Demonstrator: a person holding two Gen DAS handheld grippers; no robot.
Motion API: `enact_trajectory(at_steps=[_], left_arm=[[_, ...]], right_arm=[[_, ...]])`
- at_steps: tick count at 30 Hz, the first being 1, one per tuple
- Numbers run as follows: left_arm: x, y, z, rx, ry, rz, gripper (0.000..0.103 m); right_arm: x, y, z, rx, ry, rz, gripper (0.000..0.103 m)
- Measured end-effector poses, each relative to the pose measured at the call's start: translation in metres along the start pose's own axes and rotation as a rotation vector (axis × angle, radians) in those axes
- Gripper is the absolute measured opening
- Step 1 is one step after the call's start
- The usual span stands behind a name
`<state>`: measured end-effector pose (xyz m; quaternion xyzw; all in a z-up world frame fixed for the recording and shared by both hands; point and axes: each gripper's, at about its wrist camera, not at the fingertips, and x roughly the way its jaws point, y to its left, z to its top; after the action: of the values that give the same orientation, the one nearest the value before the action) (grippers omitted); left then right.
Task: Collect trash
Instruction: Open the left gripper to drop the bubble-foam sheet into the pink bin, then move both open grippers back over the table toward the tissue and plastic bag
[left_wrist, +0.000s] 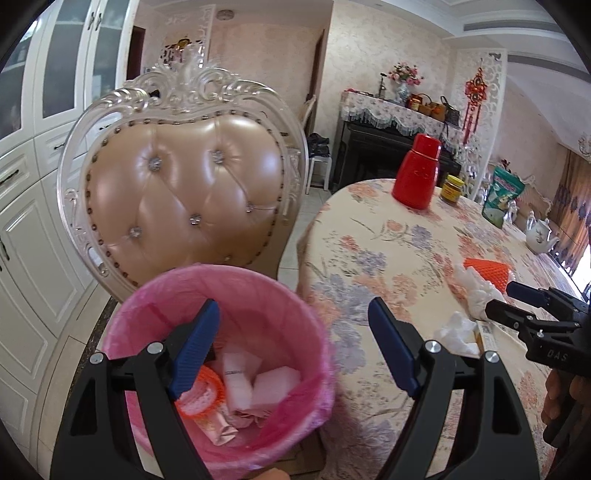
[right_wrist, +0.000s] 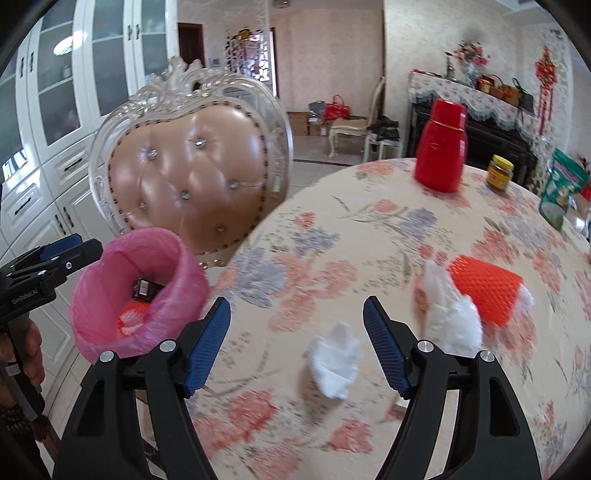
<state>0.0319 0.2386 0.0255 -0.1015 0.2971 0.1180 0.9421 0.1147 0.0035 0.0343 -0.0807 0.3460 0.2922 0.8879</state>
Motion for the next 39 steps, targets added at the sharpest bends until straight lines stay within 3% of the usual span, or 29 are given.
enact_trajectory(at_steps=[13,39], left_arm=[[0.011,-0.065,-0.008,0.069,0.033,-0.061,0.079],[0.068,-0.167,-0.029,0.145,0.126,-0.184,0.079]], right_arm=[[-0.013,-0.075,-0.027,0.106,-0.010,-0.094,0.070],[0.002,-0.148,-0.056,0.220,0.018,-0.148,0.070]])
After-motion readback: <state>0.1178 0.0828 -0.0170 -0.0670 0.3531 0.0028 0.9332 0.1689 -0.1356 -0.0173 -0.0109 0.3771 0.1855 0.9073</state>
